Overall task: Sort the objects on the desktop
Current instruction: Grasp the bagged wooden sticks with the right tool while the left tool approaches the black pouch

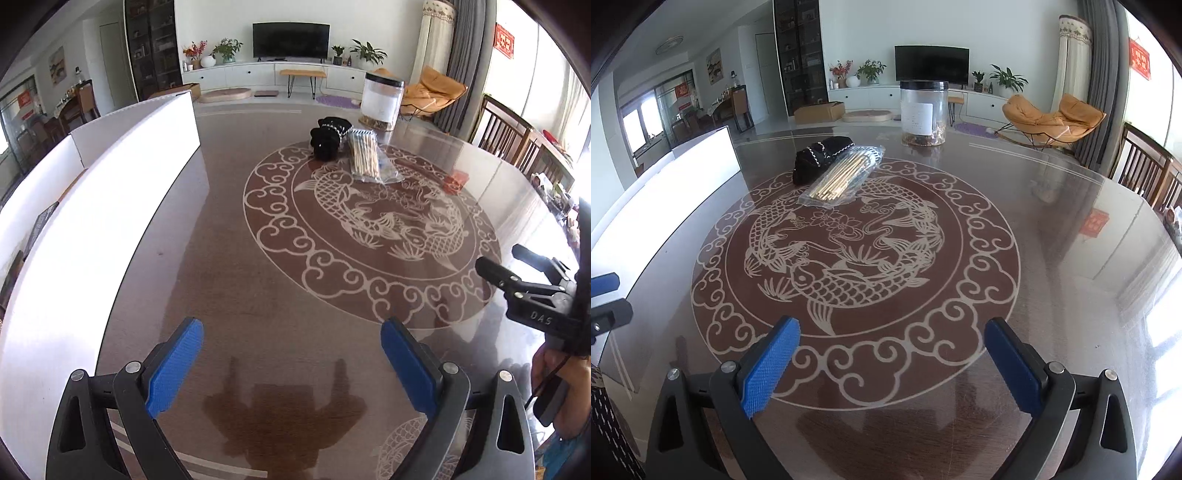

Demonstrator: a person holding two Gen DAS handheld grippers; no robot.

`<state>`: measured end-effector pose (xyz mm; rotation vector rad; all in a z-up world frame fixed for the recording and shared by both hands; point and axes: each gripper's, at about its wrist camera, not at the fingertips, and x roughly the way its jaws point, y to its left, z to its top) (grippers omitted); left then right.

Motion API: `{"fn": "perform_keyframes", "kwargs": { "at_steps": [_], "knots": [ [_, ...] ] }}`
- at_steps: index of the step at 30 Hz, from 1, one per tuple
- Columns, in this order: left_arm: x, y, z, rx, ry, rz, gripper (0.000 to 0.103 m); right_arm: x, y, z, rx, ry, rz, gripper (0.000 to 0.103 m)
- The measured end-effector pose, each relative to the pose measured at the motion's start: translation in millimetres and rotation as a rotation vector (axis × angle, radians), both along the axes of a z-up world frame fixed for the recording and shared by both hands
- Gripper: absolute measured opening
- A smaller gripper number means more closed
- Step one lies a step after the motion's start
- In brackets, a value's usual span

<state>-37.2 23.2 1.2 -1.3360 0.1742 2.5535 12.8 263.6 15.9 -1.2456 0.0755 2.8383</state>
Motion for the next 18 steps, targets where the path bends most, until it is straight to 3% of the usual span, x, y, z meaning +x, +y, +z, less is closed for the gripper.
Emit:
{"fn": "perform_keyframes", "kwargs": {
  "at_steps": [9,14,18],
  "knots": [
    [-8.4,-20.2,-26.4,-0.02,0.006,0.047,0.098,-11.0,-13.1,-11.1,-0.013,-0.027,0.047,0.1],
    [-12.5,-27.4,-43.1,-0.009,-0.027,0.086,0.098,-53.9,-27.6,-8.3,-0.019,-0.052,0.1,0.1],
    [-11.2,-26.3,-47.1,-0.026,0.004,0.096,0.103,-110.2,-44.3,-1.0,0.0,-0.048,0.127,0.1]
  ]
}}
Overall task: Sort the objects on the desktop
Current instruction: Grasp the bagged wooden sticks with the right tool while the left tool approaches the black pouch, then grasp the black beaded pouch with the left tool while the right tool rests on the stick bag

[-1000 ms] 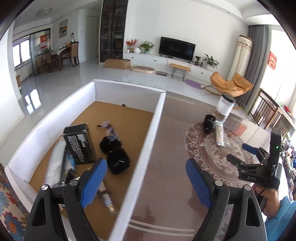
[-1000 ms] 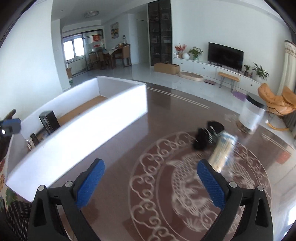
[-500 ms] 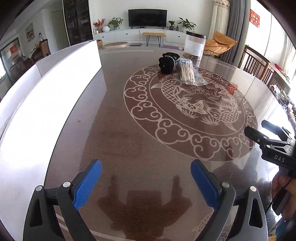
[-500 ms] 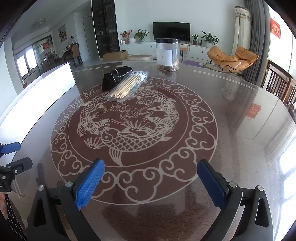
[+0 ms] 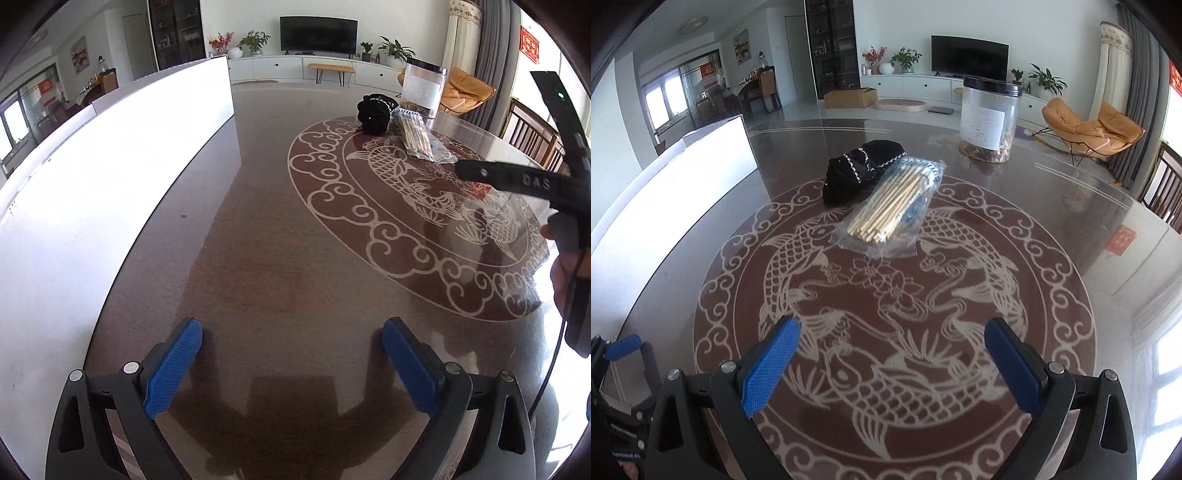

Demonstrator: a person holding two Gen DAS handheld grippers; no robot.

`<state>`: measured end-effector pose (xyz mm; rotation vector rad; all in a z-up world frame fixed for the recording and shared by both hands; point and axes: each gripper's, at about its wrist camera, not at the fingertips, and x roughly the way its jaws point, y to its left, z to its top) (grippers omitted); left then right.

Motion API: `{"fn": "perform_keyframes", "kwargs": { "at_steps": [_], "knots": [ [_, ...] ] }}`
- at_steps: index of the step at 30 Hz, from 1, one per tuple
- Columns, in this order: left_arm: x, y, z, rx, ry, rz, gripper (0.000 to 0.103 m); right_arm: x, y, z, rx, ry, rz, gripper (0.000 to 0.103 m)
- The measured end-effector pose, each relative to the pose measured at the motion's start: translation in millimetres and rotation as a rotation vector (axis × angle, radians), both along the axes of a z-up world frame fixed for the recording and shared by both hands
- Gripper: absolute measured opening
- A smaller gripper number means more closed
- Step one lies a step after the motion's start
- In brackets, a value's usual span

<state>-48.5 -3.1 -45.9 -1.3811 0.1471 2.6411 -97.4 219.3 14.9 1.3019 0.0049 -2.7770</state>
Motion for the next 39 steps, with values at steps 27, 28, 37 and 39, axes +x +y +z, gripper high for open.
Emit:
{"fn": "perform_keyframes", "kwargs": {
  "at_steps": [27,28,37,39],
  "knots": [
    [-4.4,0.0,-0.6,0.009,0.004,0.005,0.103,-52.0,42.9,-17.8,0.003,-0.025,-0.137,0.045],
    [-4.2,0.0,-0.7,0.008,0.004,0.005,0.103,-38.5,49.5,-17.7,0.014,-0.023,-0.142,0.045],
    [-8.9,3.6,-0.9,0.004,-0.004,-0.006,0.103,40.1,88.9,-15.4,0.004,-0.03,-0.177,0.07],
    [-18.5,9.4,-0.7,0.002,-0.012,-0.044,0.103,41.5,87.3,-17.2,0.003,-0.036,-0.164,0.08]
  ]
}}
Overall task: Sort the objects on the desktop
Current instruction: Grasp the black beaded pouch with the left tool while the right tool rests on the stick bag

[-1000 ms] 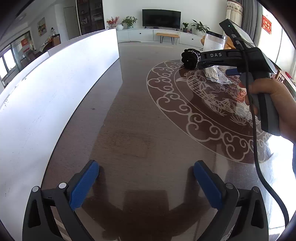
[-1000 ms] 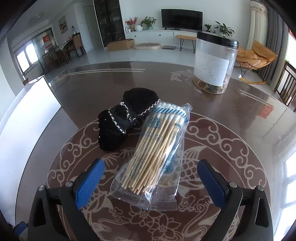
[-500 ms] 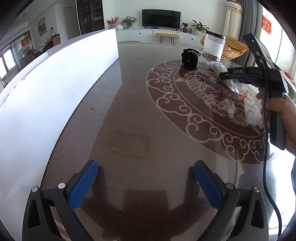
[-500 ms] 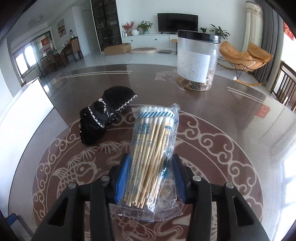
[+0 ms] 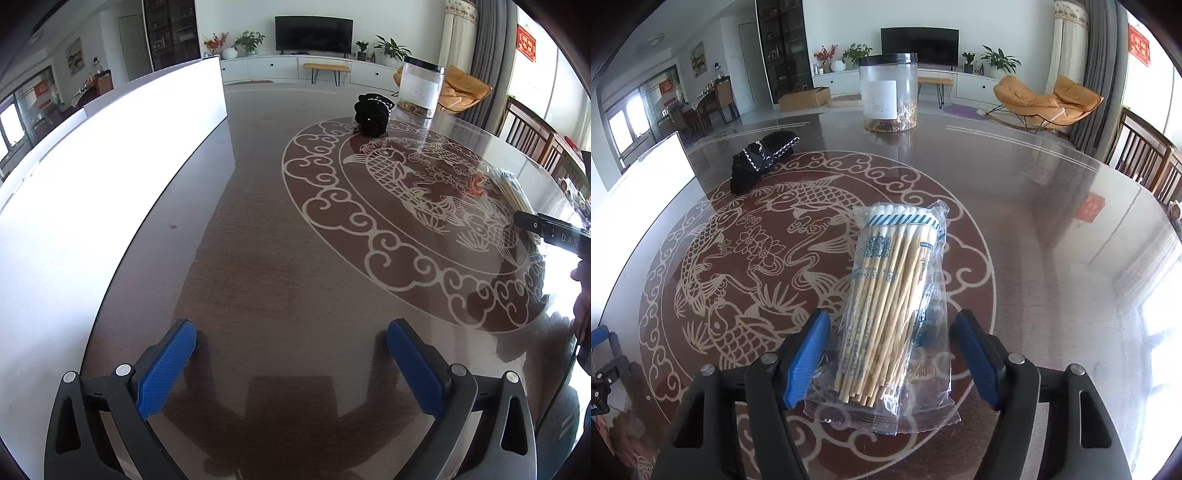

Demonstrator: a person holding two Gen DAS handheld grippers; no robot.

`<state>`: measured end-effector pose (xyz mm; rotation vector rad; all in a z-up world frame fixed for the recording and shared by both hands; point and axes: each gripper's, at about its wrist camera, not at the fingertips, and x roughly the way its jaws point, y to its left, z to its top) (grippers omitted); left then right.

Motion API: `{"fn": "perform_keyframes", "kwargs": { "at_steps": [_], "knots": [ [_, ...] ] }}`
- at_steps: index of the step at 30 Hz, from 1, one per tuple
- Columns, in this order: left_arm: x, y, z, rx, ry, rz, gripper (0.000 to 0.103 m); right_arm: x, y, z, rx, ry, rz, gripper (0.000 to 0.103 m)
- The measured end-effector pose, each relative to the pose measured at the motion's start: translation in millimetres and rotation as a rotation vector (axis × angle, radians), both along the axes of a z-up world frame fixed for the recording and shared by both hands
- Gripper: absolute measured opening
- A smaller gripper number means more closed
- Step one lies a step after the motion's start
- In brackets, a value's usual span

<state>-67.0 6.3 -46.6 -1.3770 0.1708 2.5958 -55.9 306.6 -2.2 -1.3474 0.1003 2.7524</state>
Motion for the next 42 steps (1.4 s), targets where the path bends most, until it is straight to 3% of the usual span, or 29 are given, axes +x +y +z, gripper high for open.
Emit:
{"fn": "perform_keyframes", "kwargs": {
  "at_steps": [3,9,18,25,26,27,28,29,34,42],
  "knots": [
    [-28.4,15.3,0.6,-0.006,-0.03,-0.053,0.103,-1.5,-5.0,-4.0,0.044,-0.021,0.011,0.089],
    [-97.2,62.9,-0.2,-0.002,-0.016,-0.145,0.103,-2.2,-7.4,-7.2,0.034,-0.038,0.03,0.101],
    [-201.5,117.1,2.0,-0.014,-0.054,-0.129,0.103,-2.7,-8.6,-7.9,0.032,-0.04,0.032,0.101],
    [-250.3,147.6,3.7,-0.024,-0.073,-0.148,0.103,-1.5,-6.6,-6.7,0.034,-0.041,0.021,0.101],
    [-250.5,146.1,6.9,-0.017,-0.049,-0.14,0.086,-1.2,-4.8,-6.5,0.035,-0.041,0.007,0.101],
    [-249.0,142.7,10.9,-0.008,-0.022,-0.131,0.054,-1.4,-2.3,-6.5,0.033,-0.041,-0.009,0.101],
    [-247.9,140.4,13.3,-0.012,-0.012,-0.122,0.038,-0.9,0.1,-6.3,0.031,-0.041,-0.024,0.101],
    [-247.6,136.6,14.1,-0.017,-0.015,-0.11,0.033,-1.0,1.9,-6.2,0.029,-0.041,-0.032,0.101],
    [-210.3,96.4,14.2,-0.002,0.002,-0.07,0.033,-0.4,2.2,-5.2,0.031,-0.041,-0.032,0.101],
    [-74.3,26.6,11.5,0.014,0.037,0.001,0.033,-0.6,2.1,-5.4,0.031,-0.041,-0.032,0.102]
  ]
}}
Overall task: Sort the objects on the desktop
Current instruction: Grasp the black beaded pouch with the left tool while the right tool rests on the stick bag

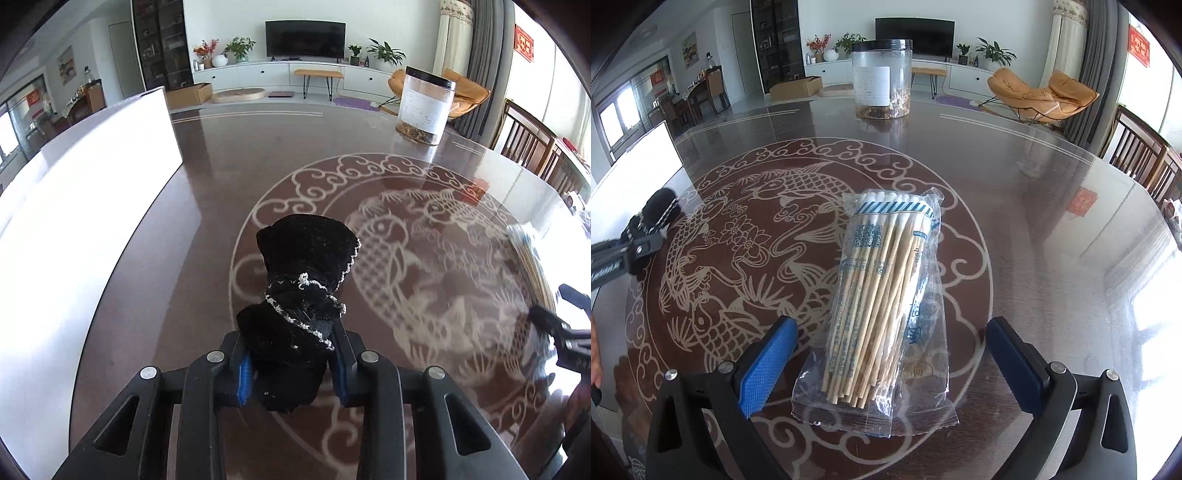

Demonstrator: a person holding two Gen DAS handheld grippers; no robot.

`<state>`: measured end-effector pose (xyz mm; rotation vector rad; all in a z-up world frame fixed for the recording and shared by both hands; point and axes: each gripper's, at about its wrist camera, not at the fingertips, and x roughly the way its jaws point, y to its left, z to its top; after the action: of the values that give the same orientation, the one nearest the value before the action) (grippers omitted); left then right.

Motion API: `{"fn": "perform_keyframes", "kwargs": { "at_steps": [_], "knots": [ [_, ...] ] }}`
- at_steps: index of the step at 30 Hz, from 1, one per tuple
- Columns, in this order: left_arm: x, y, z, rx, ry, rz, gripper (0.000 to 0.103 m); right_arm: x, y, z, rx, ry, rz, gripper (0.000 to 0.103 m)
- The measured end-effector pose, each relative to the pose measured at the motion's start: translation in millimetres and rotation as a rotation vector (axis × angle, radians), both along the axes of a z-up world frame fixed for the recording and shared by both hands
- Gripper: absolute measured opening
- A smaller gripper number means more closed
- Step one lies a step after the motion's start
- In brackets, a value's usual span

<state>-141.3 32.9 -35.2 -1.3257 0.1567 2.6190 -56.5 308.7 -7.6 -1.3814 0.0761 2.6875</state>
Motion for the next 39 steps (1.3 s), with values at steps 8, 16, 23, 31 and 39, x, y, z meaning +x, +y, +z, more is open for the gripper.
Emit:
{"fn": "perform_keyframes", "kwargs": {
  "at_steps": [8,16,23,31,39],
  "knots": [
    [44.8,-21.4,-8.4,-0.005,0.016,0.05,0.081,0.3,-0.3,0.7,0.003,-0.002,0.0,0.102],
    [38.2,-17.9,-15.2,-0.008,-0.026,0.039,0.103,0.3,-0.2,0.7,0.003,-0.002,0.0,0.103],
    [38.8,-17.5,-16.0,-0.008,-0.023,0.041,0.103,0.6,-0.4,0.9,0.003,-0.003,0.001,0.103],
    [38.8,-17.5,-16.1,-0.008,-0.023,0.041,0.103,0.8,-0.3,1.1,0.003,-0.003,0.002,0.103],
    [38.8,-17.7,-15.7,-0.008,-0.023,0.04,0.103,0.3,-0.3,0.7,0.003,-0.003,0.002,0.103]
  ]
}}
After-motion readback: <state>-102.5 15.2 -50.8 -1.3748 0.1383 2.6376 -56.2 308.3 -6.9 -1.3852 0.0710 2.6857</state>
